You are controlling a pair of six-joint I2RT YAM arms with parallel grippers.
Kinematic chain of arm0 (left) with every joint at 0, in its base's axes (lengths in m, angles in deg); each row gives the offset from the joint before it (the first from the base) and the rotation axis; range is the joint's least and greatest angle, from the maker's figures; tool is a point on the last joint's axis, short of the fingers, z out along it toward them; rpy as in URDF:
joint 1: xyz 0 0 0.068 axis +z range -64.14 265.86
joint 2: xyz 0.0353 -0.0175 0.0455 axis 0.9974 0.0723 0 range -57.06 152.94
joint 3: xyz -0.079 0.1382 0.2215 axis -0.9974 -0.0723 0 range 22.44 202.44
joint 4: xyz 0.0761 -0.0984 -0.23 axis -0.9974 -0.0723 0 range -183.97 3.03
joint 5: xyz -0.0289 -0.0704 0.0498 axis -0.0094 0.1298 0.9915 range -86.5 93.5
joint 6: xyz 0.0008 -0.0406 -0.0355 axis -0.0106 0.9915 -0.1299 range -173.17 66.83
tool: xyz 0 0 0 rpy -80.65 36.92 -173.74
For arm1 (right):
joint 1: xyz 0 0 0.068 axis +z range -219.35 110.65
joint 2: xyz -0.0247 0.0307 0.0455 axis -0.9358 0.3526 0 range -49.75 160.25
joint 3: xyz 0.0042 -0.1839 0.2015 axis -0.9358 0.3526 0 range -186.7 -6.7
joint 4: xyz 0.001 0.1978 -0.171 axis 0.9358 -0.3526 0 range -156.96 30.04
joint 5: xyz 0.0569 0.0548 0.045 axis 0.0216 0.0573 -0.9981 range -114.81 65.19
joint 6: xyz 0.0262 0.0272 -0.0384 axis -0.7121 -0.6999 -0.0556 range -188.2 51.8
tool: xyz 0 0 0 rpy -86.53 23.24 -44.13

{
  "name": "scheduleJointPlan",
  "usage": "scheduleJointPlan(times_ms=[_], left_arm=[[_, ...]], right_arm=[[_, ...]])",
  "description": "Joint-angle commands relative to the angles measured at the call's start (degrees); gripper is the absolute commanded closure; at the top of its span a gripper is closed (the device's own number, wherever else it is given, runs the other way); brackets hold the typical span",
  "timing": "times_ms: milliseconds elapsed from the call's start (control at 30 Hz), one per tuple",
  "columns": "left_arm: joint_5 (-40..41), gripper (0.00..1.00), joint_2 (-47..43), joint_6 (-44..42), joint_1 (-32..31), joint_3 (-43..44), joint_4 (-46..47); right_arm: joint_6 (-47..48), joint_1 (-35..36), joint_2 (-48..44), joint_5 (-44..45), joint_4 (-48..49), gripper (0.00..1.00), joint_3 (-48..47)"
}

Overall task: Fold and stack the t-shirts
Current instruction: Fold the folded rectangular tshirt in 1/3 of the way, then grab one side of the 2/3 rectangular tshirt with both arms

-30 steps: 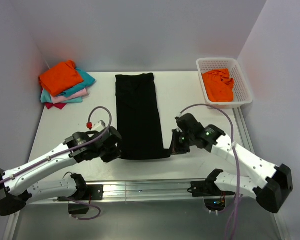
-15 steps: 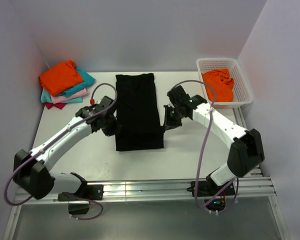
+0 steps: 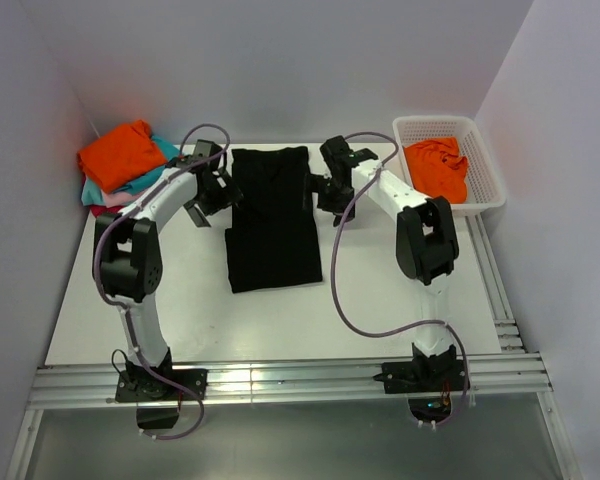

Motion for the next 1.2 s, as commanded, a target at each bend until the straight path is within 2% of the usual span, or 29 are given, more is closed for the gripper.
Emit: scheduleJointPlan(times_ms=[0, 100, 200, 367, 433, 500, 533, 633, 733, 867, 1167], left_arm=[[2.6, 0.01, -2.4, -3.8, 0.3, 8.0, -1.0], [2.5, 0.01, -7.2, -4.0, 0.3, 6.7, -0.4], [2.0, 0.01, -13.3, -2.9, 0.2, 1.1, -1.1], [1.0, 0.02, -28.0, 1.8, -2.1, -20.2, 1.0], [0.8, 0.04, -31.6, 5.4, -3.2, -30.2, 2.7], [-0.3, 0.05, -36.7, 9.2, -5.3, -36.3, 5.4], [-0.6, 0.05, -38.1, 10.4, -6.0, -41.2, 6.4], [-2.0, 0.06, -41.3, 14.1, -9.4, -47.6, 9.4], [-2.1, 0.07, -40.4, 16.0, -12.5, -49.7, 11.0], [-0.6, 0.07, -36.7, 17.8, -16.0, -49.7, 12.7], [5.6, 0.07, -30.1, 18.9, -16.4, -44.4, 11.6]], right_arm=[[-0.4, -1.0, -4.8, 0.7, -2.4, 0.00, -2.3], [-1.7, -0.9, -11.8, 0.5, 0.9, 0.00, 6.5], [-3.7, -0.9, -20.7, -0.5, 5.4, 0.00, 20.8], [-8.0, -0.5, -34.0, -4.8, 14.3, 0.00, 37.9], [-9.3, 0.2, -36.0, -6.7, 18.0, 0.01, 43.8], [-9.9, 0.5, -37.3, -8.1, 20.1, 0.04, 48.2], [-10.3, 0.7, -37.5, -8.5, 21.1, 0.05, 49.2], [-10.8, 1.3, -36.8, -9.7, 23.5, 0.07, 50.9], [-10.5, 2.0, -35.0, -9.6, 25.1, 0.08, 50.6], [-9.6, 2.2, -30.2, -9.3, 26.2, 0.10, 49.0], [-8.3, 2.2, -25.7, -9.5, 26.5, 0.11, 46.6]])
